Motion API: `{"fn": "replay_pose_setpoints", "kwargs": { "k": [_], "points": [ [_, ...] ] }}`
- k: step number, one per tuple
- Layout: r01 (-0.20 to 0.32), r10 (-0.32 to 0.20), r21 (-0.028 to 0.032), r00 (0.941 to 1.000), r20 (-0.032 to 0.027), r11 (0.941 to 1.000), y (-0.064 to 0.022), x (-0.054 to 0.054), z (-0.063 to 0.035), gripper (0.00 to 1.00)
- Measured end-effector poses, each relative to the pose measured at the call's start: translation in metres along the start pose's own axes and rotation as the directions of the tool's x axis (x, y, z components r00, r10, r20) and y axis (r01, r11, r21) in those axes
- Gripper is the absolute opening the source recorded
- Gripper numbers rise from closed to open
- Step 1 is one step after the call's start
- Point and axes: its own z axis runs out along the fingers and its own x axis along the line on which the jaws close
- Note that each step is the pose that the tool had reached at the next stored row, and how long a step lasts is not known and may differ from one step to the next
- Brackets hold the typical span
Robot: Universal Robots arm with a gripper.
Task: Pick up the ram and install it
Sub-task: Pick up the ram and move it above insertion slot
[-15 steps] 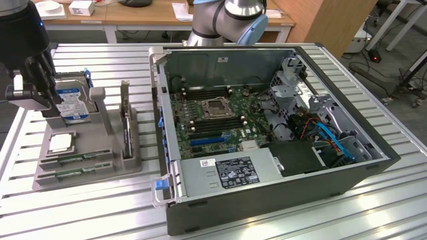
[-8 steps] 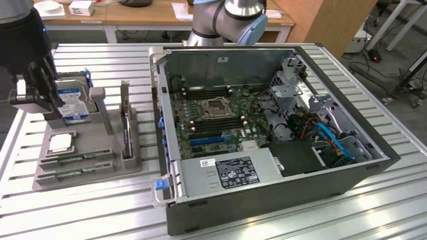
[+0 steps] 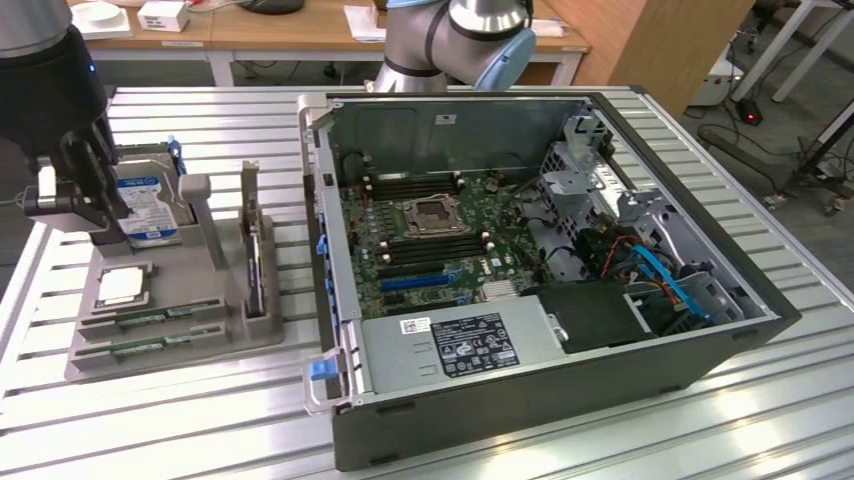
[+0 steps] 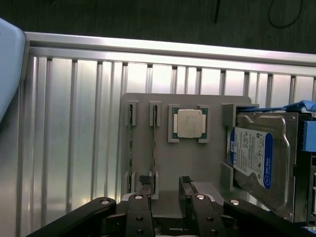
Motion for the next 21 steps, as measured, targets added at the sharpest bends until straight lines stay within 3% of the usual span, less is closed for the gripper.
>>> {"fn": "replay_pose_setpoints", "kwargs": {
  "k": [21],
  "points": [
    [-0.005, 0.005, -0.0002, 1.0000, 0.0000, 1.0000, -0.0003, 0.000, 0.0147, 0.35]
  ]
}}
